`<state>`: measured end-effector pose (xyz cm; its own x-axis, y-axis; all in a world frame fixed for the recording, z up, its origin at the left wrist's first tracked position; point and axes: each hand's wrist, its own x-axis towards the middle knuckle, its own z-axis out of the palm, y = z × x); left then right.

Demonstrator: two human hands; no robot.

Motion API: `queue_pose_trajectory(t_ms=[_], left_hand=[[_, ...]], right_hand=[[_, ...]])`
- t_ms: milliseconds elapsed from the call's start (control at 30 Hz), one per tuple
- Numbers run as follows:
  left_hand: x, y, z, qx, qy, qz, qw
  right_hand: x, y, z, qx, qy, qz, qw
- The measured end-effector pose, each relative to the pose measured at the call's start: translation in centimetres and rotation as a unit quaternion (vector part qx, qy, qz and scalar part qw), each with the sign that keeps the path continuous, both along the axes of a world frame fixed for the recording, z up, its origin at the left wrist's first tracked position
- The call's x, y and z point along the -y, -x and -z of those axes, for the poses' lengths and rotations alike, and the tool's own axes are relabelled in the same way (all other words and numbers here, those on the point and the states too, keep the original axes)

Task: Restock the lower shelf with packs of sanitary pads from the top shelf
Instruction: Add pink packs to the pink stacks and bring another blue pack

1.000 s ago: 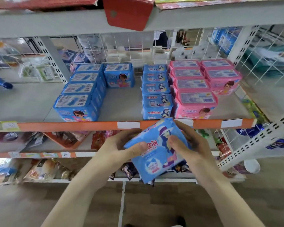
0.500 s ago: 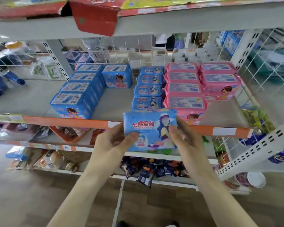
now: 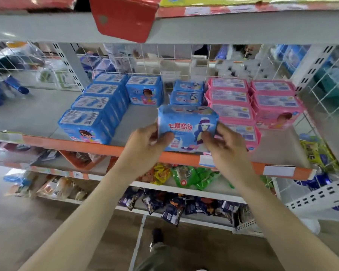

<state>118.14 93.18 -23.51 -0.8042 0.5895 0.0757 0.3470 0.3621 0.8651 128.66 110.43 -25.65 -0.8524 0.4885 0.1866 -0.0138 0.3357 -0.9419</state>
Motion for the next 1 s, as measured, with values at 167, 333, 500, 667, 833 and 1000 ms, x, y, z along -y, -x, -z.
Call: queue_pose_trajectory(t_ms=[167, 333, 500, 667, 833, 1000], left_hand=[[-2.7, 6.8, 1.0, -0.010, 0.019, 0.035, 0.999], [-4.3, 11.9, 1.7, -0.039, 0.045, 0.093, 0.994], [-6.3, 15.7, 2.6, -0.057, 0.062, 0.106, 0.991], [-8.5, 18.4, 3.2, -0.082, 0.077, 0.135, 0.984], [-11.0, 20.7, 2.0, -0.090, 0.082, 0.120, 0.985], [-13.1, 23.5, 1.8, -0.114, 0.099, 0.099, 0.984]], right_hand=[[-1.9, 4.8, -0.6, 0.014, -0.038, 0.048, 0.998], [-3.1, 8.7, -0.8, 0.048, -0.094, 0.077, 0.991], [-3.9, 11.5, 0.0, 0.092, -0.134, 0.106, 0.981], [-5.7, 13.2, 0.4, 0.089, -0.161, 0.139, 0.973], [-8.3, 15.8, -0.4, 0.084, -0.211, 0.161, 0.960], [-10.7, 19.5, -0.9, 0.094, -0.226, 0.145, 0.959]])
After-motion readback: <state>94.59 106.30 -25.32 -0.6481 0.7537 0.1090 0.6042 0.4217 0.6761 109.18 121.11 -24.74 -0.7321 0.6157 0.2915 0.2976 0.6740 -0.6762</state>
